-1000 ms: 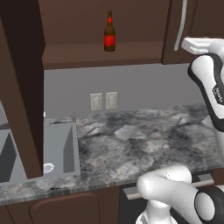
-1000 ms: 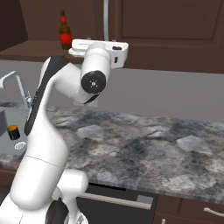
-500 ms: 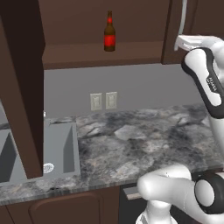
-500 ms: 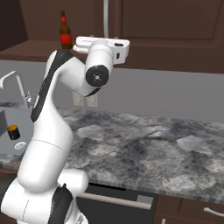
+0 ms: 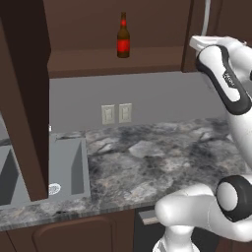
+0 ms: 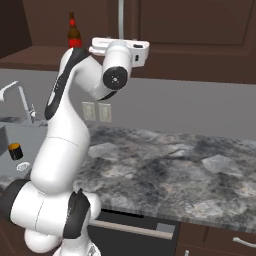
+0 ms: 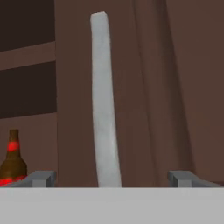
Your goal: Open the cabinet directly in front. Then move the beer and the cup to the dining counter with the candle on it.
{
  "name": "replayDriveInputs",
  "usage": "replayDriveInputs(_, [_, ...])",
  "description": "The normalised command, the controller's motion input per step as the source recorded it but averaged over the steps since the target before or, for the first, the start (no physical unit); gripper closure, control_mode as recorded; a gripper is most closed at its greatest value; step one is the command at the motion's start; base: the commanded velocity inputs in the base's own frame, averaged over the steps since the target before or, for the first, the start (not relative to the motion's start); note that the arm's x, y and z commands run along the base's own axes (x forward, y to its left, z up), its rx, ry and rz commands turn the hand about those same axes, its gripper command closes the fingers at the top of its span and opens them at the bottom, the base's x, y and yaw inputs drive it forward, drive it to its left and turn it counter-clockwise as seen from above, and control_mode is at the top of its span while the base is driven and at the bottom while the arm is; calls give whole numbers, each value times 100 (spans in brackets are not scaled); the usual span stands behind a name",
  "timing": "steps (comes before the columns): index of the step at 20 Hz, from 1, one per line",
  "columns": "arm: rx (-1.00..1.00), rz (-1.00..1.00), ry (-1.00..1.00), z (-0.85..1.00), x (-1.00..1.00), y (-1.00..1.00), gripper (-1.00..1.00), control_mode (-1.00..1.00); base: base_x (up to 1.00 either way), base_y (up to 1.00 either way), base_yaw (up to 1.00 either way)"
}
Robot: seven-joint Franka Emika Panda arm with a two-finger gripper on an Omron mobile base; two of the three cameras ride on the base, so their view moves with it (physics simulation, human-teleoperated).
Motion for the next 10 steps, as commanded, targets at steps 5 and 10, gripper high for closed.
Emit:
replayDriveInputs(5, [0,0,0,0,46,0,-100,-100,0,0,0])
replayDriveInputs(10, [0,1,0,0,48,0,-100,-100,0,0,0])
